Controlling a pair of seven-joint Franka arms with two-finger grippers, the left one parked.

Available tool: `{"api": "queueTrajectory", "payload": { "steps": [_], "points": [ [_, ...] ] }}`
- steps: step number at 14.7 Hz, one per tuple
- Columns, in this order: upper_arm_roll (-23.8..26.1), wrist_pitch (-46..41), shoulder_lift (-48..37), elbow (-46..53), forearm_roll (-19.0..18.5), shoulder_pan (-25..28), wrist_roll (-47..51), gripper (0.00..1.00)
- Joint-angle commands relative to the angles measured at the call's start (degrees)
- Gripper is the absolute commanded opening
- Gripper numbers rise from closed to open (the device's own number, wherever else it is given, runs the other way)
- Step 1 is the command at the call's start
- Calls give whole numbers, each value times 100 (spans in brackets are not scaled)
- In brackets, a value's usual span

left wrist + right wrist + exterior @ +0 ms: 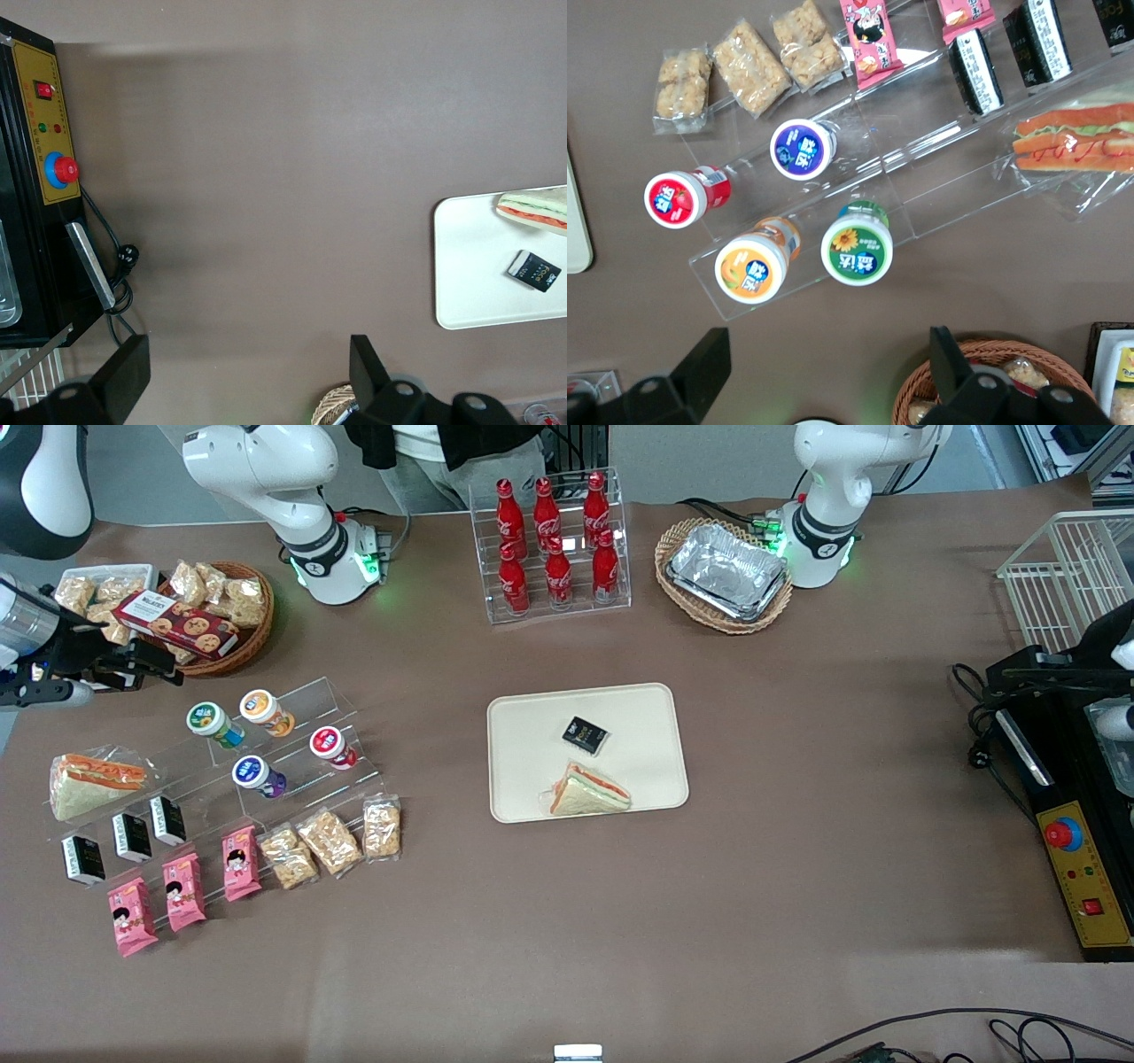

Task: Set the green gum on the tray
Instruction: 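Move the right gripper over the green-lidded gum bottle on the acrylic stand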

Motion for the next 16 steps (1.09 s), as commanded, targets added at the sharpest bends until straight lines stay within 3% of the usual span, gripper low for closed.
{"api": "queueTrajectory", "payload": {
  "steps": [1,13,16],
  "points": [
    [16,264,-204,-317,-37,-6,2,100],
    [-186,2390,33,-1547,-55,-59,-7,100],
    [-195,2576,173,-1644,-55,-41,2,100]
  ]
}}
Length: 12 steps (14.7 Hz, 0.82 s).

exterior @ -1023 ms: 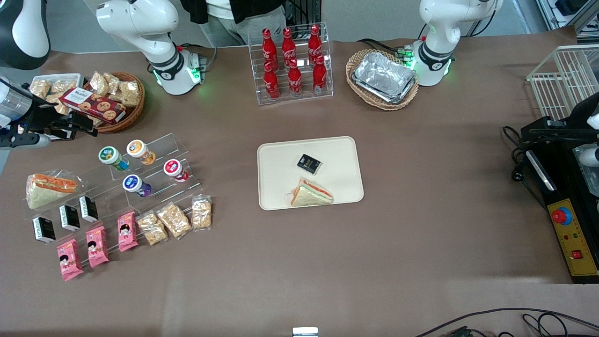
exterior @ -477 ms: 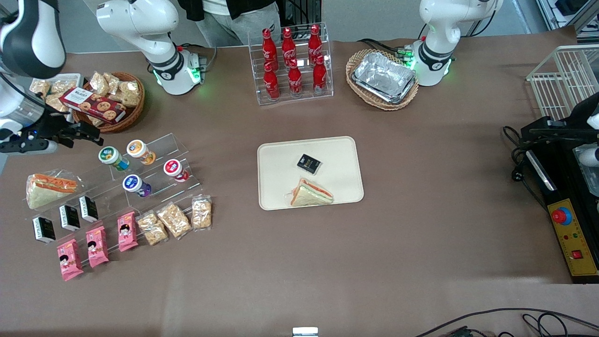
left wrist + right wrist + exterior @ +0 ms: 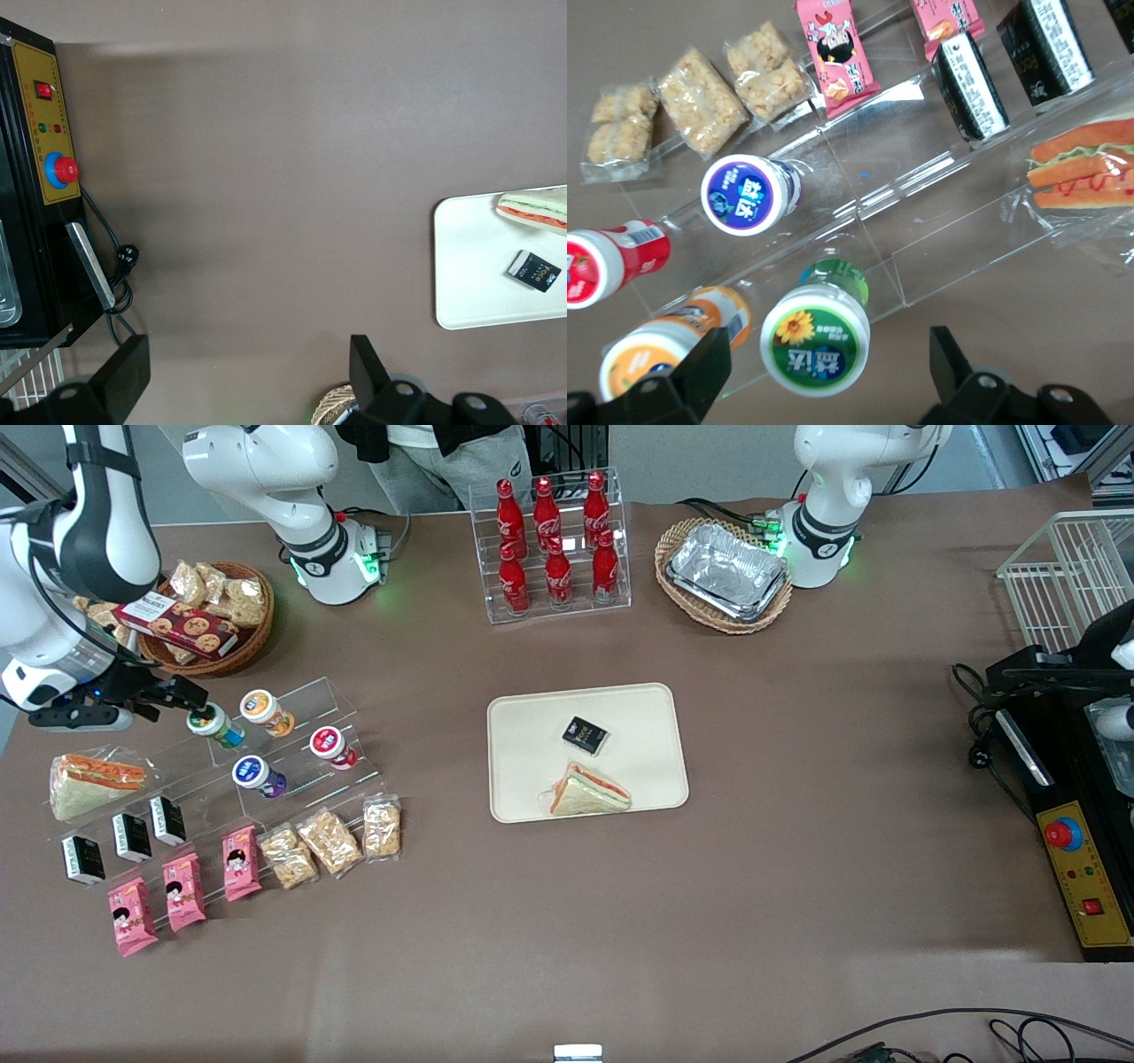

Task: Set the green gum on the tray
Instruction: 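Lower the right gripper and close it around the green gum bottle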

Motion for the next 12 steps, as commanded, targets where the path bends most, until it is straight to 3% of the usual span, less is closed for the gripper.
{"api": "queueTrajectory", "payload": {
  "steps": [1,12],
  "points": [
    [-3,355,136,-175,-53,0,2,100],
    [15,575,216,-351,-53,123,344,98]
  ]
}}
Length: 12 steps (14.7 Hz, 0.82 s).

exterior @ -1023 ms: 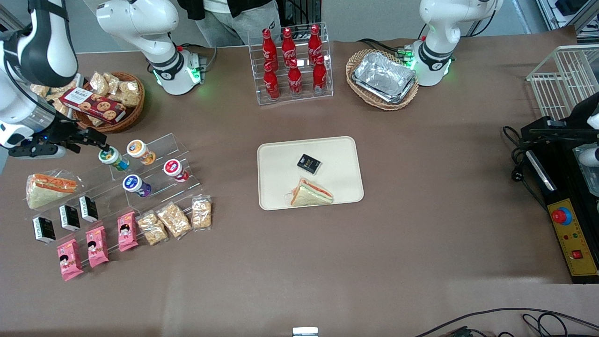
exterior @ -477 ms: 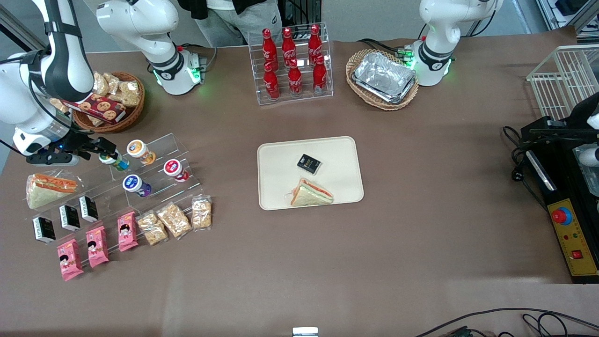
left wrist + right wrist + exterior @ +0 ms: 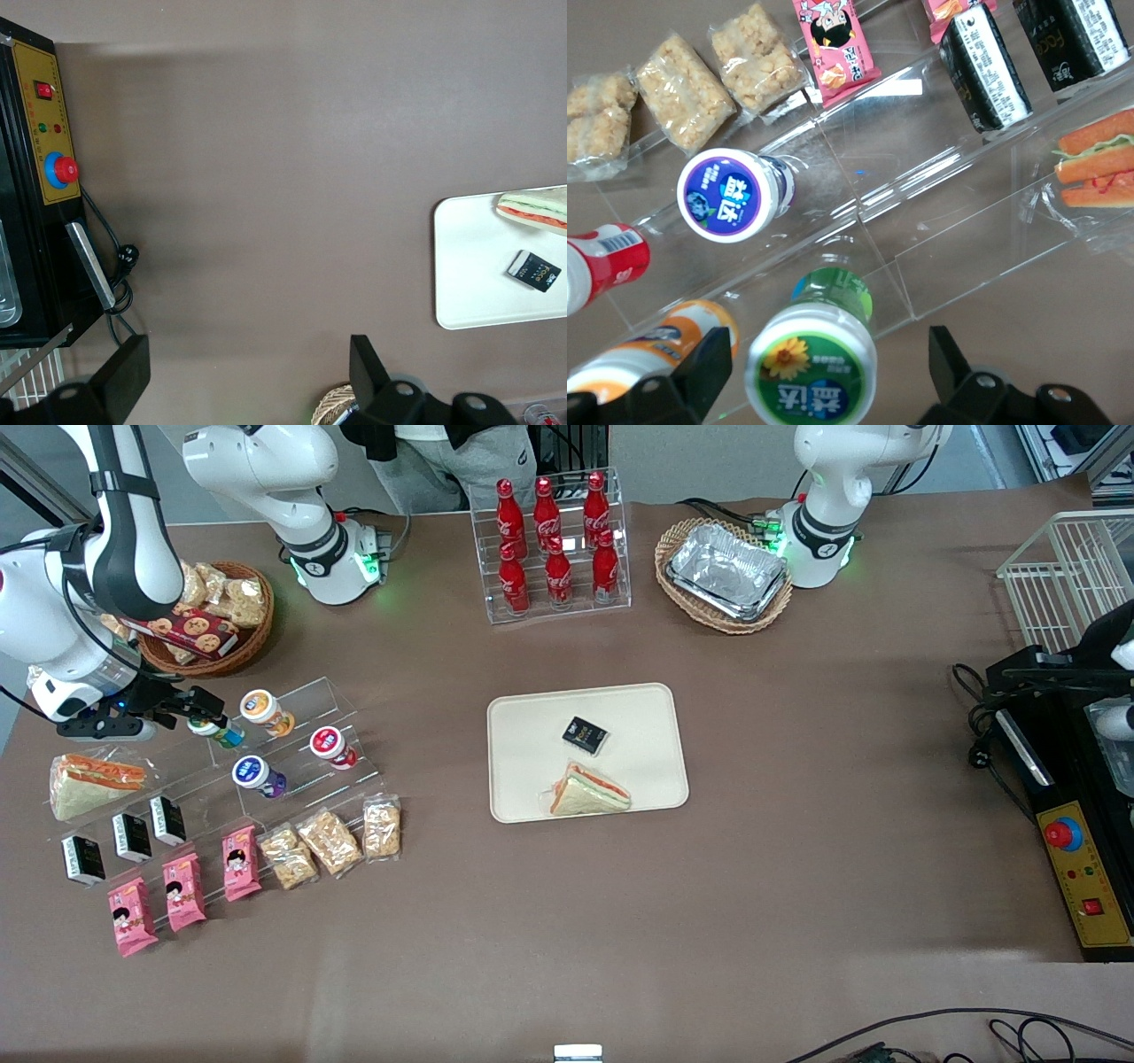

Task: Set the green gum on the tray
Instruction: 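Lower the right gripper and close it around the green gum bottle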

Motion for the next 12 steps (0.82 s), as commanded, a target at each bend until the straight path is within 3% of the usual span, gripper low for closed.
{"api": "queueTrajectory", "payload": {
  "steps": [1,3,5,7,10,11,12],
  "points": [
    [2,155,-11,-121,-53,83,255,97],
    [2,155,-11,-139,-53,83,255,95],
    [2,233,-20,-218,-53,83,264,84],
    [2,243,-29,-244,-53,83,264,60],
    [-7,234,-11,-236,-53,83,255,9],
    [-7,208,-3,-218,-53,83,264,0],
    [-24,173,-11,-192,-53,74,220,0]
  ]
}}
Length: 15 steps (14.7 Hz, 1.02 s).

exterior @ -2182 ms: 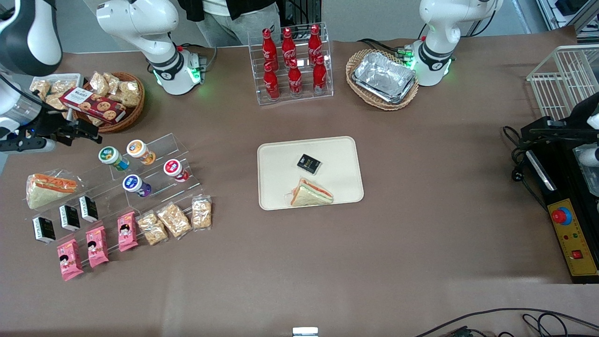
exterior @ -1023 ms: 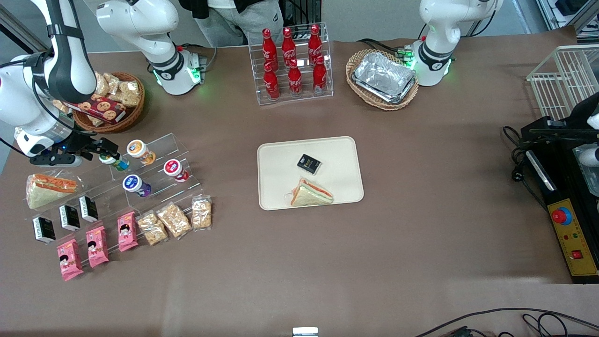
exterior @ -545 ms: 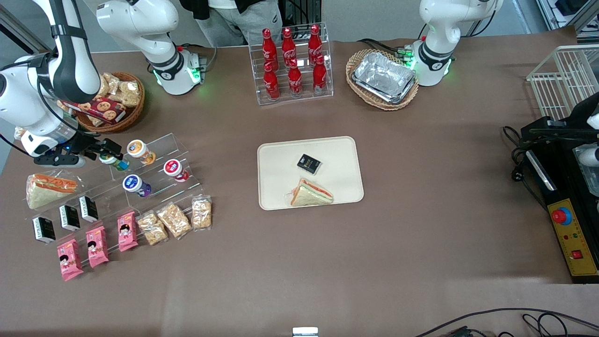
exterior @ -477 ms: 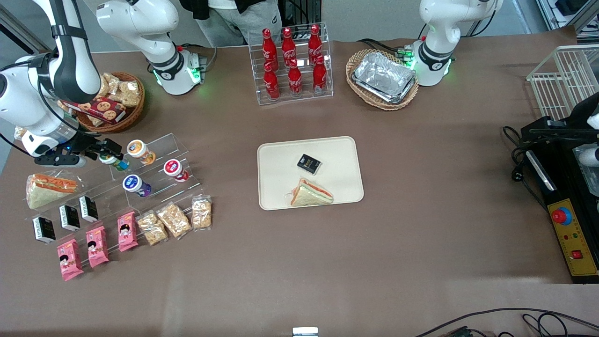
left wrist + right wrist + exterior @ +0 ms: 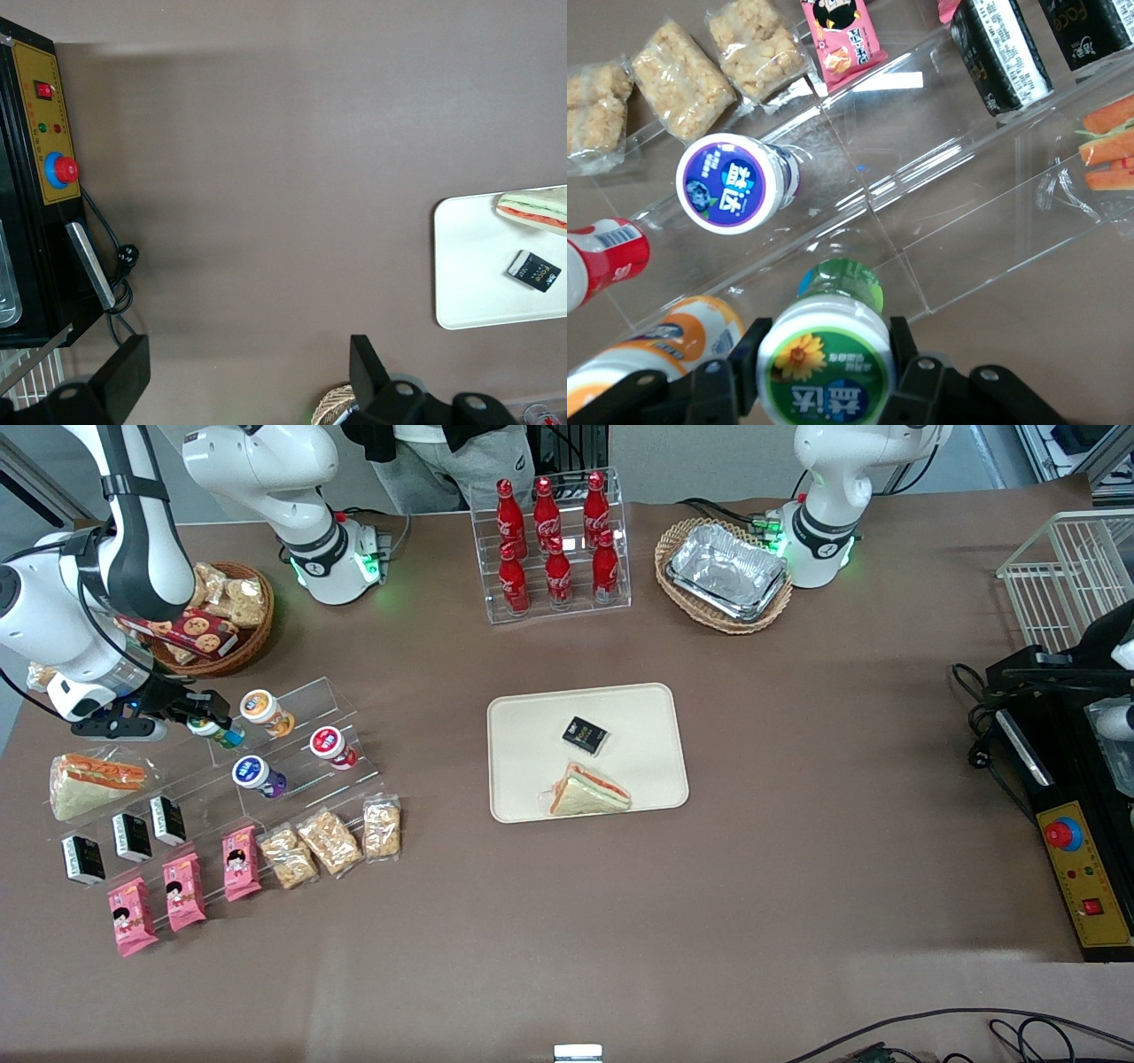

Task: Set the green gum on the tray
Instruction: 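Lower the right gripper and close it around the green gum bottle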

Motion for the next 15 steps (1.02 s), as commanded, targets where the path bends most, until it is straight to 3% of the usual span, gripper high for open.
{"api": "queueTrajectory", "payload": {
  "steps": [1,4,8,11,15],
  "points": [
    [-44,-4,-71,-8,-50,9,32,0],
    [-53,-907,-238,596,-59,0,-91,0],
    [-36,-2831,-221,2002,-138,8,-126,0],
    [17,-3634,-387,2391,-156,26,-74,0],
    [875,-4083,-677,2375,-69,35,1231,0]
  ]
}}
